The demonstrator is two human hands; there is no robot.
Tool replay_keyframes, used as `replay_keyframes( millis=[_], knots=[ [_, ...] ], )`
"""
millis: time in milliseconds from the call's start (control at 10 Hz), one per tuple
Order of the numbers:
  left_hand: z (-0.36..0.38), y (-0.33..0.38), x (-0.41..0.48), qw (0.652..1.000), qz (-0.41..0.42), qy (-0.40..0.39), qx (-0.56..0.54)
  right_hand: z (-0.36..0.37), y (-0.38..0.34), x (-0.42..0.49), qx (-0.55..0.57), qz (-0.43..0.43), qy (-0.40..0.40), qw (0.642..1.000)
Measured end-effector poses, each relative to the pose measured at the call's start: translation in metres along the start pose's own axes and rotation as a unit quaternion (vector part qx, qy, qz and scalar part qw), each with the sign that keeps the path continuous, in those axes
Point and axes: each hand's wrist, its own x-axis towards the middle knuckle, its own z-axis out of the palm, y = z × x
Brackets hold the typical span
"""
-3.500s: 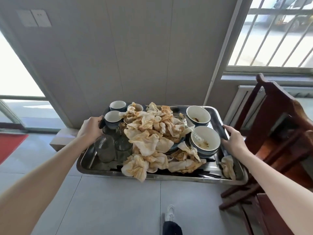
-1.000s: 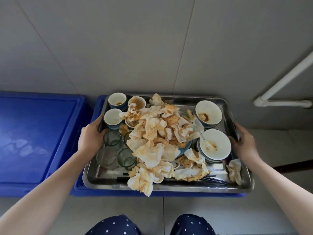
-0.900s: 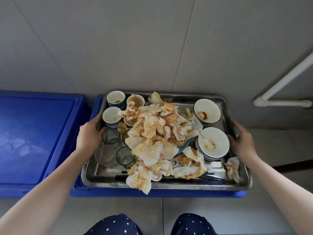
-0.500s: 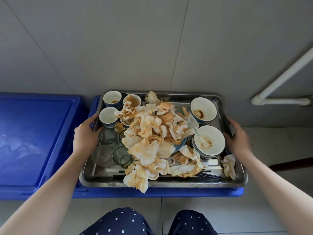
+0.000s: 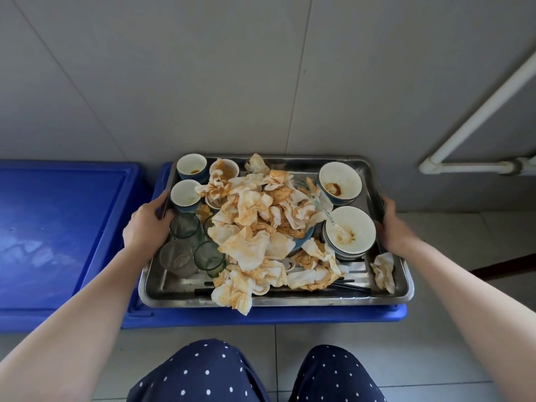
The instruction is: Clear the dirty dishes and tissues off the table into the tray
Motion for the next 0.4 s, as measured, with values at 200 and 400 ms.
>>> replay_keyframes(
  millis=[200,400],
  knots=[
    [-0.027,0.005,0.018,0.986,0.009,-0.135,0.101,-0.014,-0.009,-0.001,-0.069,-0.006,-0.073,0.995],
    [-0.065,0.021,0.016,0.989,0.016,-0.099,0.110,-0.054,-0.040,-0.018,-0.194,-0.030,0.012,0.981]
  ],
)
